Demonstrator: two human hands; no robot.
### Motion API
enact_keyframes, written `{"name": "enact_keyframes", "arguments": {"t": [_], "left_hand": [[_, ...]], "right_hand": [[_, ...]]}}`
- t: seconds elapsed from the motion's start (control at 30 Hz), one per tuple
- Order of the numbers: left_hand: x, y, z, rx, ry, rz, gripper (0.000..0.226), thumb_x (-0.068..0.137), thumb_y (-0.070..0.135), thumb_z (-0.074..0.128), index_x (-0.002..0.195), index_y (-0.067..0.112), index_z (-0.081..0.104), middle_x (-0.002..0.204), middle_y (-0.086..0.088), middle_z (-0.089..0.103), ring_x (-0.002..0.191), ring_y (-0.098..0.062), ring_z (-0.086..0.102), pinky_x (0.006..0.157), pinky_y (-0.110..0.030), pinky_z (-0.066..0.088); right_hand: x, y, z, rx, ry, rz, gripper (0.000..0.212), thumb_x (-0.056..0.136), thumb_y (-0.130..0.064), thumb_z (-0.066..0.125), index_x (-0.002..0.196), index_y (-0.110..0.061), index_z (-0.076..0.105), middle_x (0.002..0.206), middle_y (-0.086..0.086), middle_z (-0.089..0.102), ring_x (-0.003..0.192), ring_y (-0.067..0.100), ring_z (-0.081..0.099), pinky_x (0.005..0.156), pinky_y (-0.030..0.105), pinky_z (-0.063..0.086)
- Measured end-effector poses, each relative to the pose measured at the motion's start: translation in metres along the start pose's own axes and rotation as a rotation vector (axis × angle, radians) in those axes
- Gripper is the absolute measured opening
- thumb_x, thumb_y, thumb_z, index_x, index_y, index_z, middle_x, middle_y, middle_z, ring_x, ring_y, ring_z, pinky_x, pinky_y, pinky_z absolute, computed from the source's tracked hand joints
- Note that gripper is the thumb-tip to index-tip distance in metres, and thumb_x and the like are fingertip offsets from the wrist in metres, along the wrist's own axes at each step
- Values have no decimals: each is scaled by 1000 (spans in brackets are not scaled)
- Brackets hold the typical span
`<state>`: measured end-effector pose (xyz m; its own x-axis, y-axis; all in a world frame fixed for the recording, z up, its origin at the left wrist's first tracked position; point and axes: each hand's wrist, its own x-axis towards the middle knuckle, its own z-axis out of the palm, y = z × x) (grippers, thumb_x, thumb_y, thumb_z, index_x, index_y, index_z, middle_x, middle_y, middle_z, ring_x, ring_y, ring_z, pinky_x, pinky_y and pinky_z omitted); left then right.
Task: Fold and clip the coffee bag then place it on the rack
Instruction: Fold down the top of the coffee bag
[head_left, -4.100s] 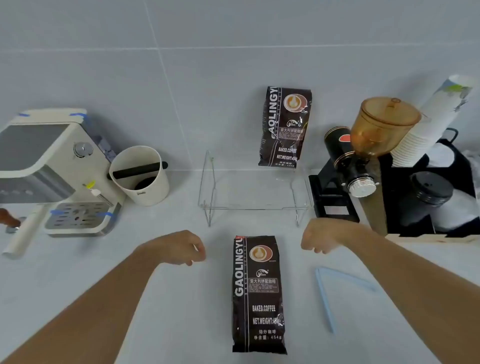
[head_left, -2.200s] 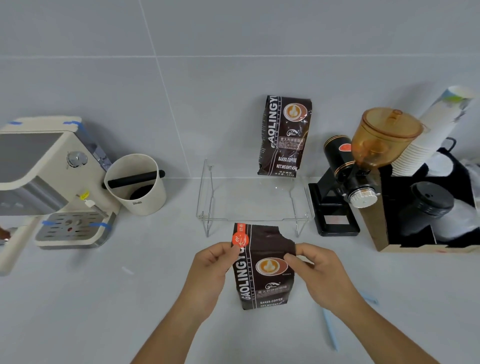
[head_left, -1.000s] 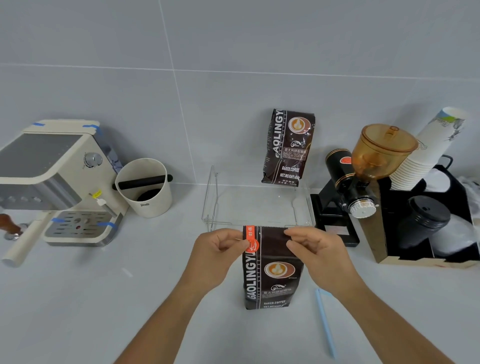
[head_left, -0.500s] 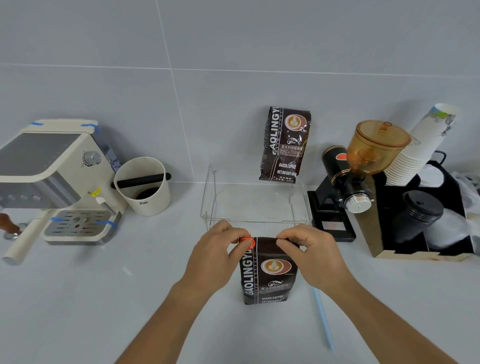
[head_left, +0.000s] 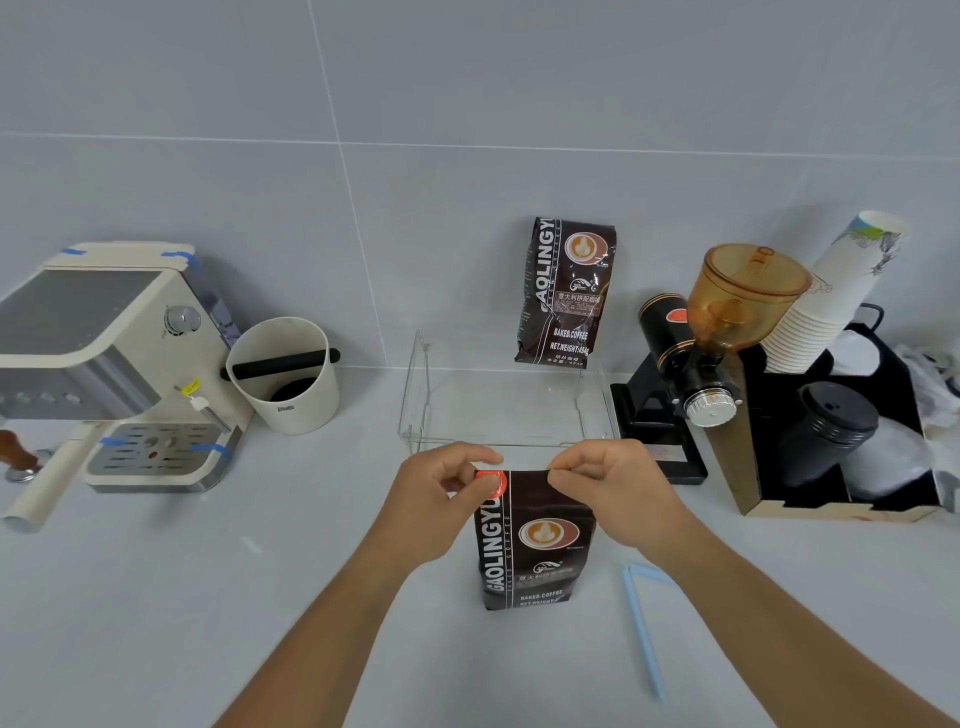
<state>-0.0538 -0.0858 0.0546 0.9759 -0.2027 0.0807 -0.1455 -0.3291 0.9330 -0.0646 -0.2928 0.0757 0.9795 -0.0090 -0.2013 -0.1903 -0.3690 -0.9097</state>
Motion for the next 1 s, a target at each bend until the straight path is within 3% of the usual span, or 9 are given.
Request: {"name": "enact_keyframes", "arguments": {"t": [0.1, 0.2, 0.33, 0.43, 0.5, 0.6, 0.77, 0.93, 1.0], "left_hand": [[1, -3, 2, -86, -6, -51, 27, 85, 7, 68, 85, 33, 75, 64, -3, 69, 68, -11, 65, 71, -22, 55], [-1, -6, 2, -108, -58, -101, 22, 79, 9, 75, 88, 29, 76, 70, 4, 71, 72, -12, 66, 74, -22, 56], [-4, -11, 0, 36, -146, -40, 38, 69, 10, 84, 93, 36, 69, 88, 5, 71, 82, -6, 67, 79, -19, 55], [-4, -13, 0, 143, -149, 14, 31, 73, 18, 81, 95, 36, 69, 94, 5, 71, 87, -7, 64, 81, -20, 54], [-4, -15, 0, 204, -156, 34, 25, 77, 22, 78, 99, 32, 71, 93, 5, 70, 88, -8, 62, 80, -20, 51], [-6, -20, -1, 287, -163, 82, 19, 82, 26, 72, 101, 29, 73, 91, 8, 70, 86, -5, 60, 76, -21, 49], [-9, -21, 0, 378, -195, 157, 12, 88, 28, 64, 97, 25, 73, 89, 7, 71, 82, -6, 63, 74, -29, 53], [-5, -13, 5, 418, -288, 210, 19, 89, 34, 55, 100, 28, 70, 86, 3, 71, 79, -14, 63, 72, -38, 53], [-4, -11, 9, 455, -310, 231, 19, 92, 31, 54, 95, 23, 72, 82, 0, 70, 75, -17, 61, 70, -41, 51]], "right_hand": [[2, -2, 3, 113, 22, 81, 10, 82, -5, 71, 79, -13, 75, 80, 9, 78, 79, 22, 73, 68, 31, 59], [5, -4, 4, 167, 7, 166, 8, 82, -2, 68, 82, -7, 74, 81, 11, 76, 75, 22, 71, 64, 29, 57], [11, -3, 0, 91, -101, 241, 9, 83, -3, 66, 85, -6, 74, 83, 11, 75, 76, 22, 70, 74, 36, 56], [12, -3, -2, 8, -170, 241, 9, 84, -9, 67, 86, -11, 76, 87, 9, 77, 80, 22, 72, 71, 31, 57], [11, -5, -5, -35, -266, 200, 9, 80, -14, 72, 89, -14, 75, 90, 9, 77, 83, 23, 73, 71, 31, 57], [6, -6, -9, -210, -403, 92, 25, 72, -20, 81, 95, -21, 71, 94, 4, 76, 88, 20, 72, 81, 34, 56], [-2, 0, -3, -562, -325, -226, 14, 84, -24, 66, 96, -25, 72, 92, -2, 71, 85, 12, 65, 79, 33, 54], [-3, 9, -2, -618, -334, -359, 19, 91, -23, 57, 92, -19, 75, 79, -3, 67, 71, 9, 59, 65, 26, 49], [-6, 12, -3, -604, -300, -361, 18, 90, -23, 57, 90, -19, 75, 77, -1, 73, 69, 13, 63, 64, 32, 53]]}}
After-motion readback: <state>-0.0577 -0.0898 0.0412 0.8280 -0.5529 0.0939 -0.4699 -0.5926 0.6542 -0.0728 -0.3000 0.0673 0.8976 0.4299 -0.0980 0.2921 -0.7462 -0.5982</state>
